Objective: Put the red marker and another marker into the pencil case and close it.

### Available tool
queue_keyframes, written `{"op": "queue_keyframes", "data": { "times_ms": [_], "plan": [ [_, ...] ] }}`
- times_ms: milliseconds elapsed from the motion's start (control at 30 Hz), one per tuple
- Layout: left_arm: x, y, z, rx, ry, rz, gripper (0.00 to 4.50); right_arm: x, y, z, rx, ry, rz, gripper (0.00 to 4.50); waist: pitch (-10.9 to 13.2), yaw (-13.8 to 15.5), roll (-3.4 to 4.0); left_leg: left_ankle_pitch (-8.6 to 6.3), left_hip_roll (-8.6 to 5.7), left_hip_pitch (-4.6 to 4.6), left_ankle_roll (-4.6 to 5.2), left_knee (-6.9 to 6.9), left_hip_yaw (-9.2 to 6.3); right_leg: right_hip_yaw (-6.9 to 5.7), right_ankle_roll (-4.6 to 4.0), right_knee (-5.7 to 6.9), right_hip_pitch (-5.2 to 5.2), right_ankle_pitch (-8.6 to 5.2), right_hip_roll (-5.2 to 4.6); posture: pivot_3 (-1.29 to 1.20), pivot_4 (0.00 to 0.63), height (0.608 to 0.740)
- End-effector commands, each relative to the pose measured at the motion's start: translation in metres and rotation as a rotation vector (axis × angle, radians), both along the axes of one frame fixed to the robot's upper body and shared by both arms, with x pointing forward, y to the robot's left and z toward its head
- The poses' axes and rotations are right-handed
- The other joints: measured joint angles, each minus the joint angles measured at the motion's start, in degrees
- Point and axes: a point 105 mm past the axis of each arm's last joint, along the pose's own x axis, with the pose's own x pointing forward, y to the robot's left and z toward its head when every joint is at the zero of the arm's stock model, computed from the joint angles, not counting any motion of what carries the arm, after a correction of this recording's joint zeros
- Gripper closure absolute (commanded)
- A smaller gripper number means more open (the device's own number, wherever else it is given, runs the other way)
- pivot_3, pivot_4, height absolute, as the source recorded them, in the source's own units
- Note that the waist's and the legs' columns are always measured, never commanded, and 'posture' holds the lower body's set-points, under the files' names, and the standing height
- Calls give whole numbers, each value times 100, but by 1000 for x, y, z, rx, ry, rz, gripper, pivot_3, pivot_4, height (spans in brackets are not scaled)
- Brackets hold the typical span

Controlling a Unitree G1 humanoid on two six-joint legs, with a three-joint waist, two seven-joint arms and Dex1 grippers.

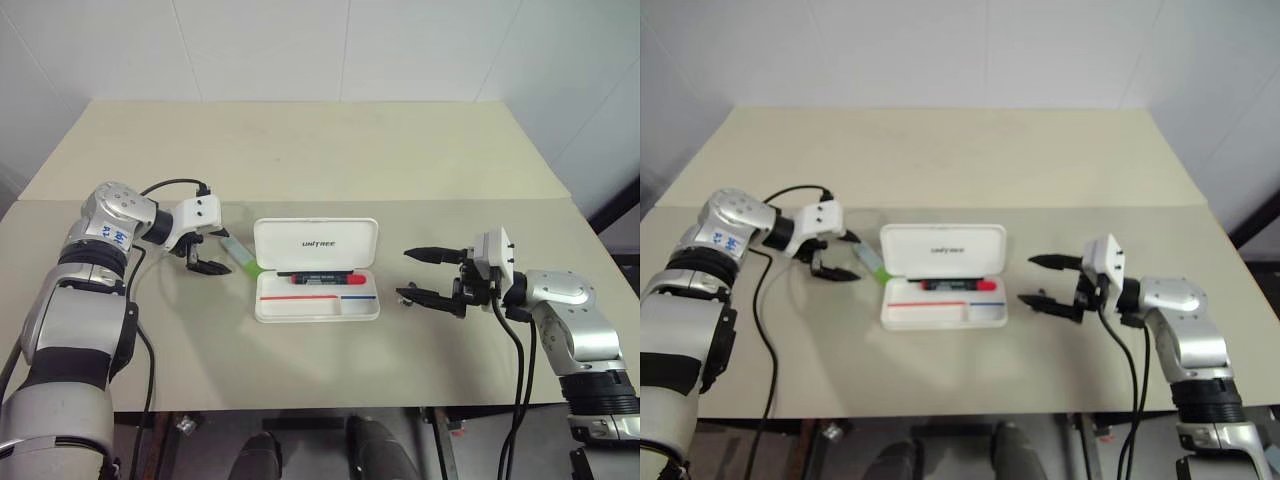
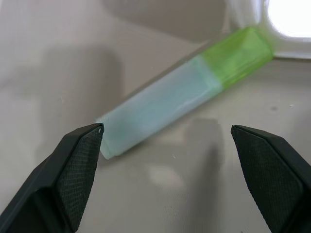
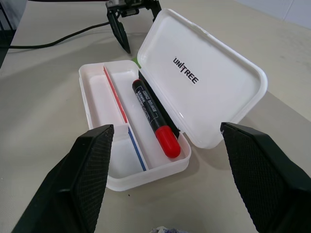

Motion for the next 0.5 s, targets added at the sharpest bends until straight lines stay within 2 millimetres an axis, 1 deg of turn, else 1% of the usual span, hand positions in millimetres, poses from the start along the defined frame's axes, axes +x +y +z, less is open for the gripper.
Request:
{"op": "queue_keyframes", "data": {
  "times_ms": [33,233,500],
  "plan": [
    [9,-2,10,17,-55,34,23,-2,3,10,18,-52,11,0,0,5,0,0,0,0,0,1,0,0,1,0,0,0,0,0,150,740],
    [17,-7,9,50,-100,61,23,-4,3,10,23,-57,8,0,0,7,0,0,-1,0,0,2,0,0,2,1,0,1,0,0,150,740],
    [19,-14,1,23,-50,99,23,-9,0,6,28,-53,-9,0,-1,31,0,0,-5,2,0,18,-2,1,9,7,7,5,-1,0,150,740]
  ]
}}
